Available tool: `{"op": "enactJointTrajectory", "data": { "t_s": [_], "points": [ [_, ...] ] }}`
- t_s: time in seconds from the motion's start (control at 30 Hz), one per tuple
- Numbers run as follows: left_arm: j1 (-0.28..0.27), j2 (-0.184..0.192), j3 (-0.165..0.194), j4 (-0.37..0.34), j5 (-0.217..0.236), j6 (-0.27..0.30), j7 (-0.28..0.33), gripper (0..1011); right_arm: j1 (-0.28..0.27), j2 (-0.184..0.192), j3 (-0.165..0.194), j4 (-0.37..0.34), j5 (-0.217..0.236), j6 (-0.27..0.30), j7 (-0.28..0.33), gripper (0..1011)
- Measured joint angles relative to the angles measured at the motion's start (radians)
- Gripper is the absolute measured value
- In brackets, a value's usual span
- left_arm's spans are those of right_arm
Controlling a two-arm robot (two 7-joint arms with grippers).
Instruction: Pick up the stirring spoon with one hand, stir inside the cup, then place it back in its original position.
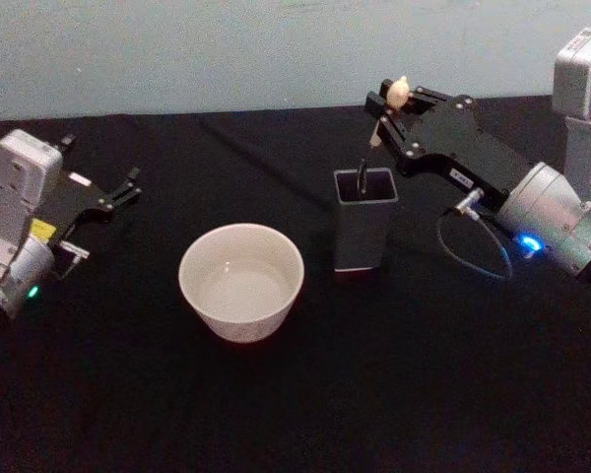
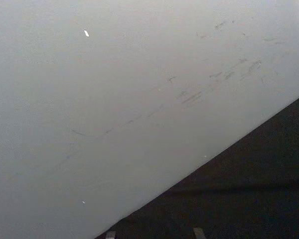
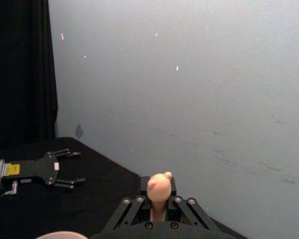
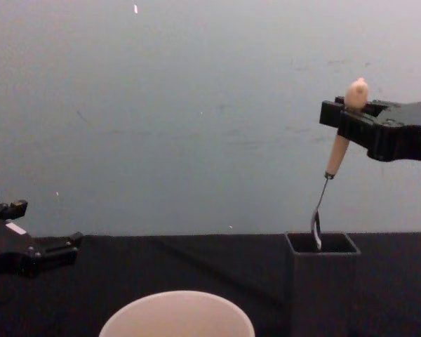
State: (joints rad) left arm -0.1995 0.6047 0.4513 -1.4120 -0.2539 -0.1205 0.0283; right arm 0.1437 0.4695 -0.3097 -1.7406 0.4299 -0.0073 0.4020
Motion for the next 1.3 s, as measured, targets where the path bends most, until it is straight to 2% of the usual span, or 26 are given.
{"op": "enactJointTrajectory", "data": {
  "t_s": [0.37,0.7,1.3],
  "points": [
    [0.0,0.0,0.0,0.0,0.0,0.0,0.0,1001,0.003,-0.015,-0.016,0.021,-0.003,0.021,-0.003,169],
    [0.0,0.0,0.0,0.0,0.0,0.0,0.0,1001,-0.002,-0.035,-0.02,0.037,-0.015,0.047,-0.035,169],
    [0.0,0.0,0.0,0.0,0.0,0.0,0.0,1001,-0.028,-0.075,-0.016,0.056,-0.066,0.085,-0.091,170]
  ]
}}
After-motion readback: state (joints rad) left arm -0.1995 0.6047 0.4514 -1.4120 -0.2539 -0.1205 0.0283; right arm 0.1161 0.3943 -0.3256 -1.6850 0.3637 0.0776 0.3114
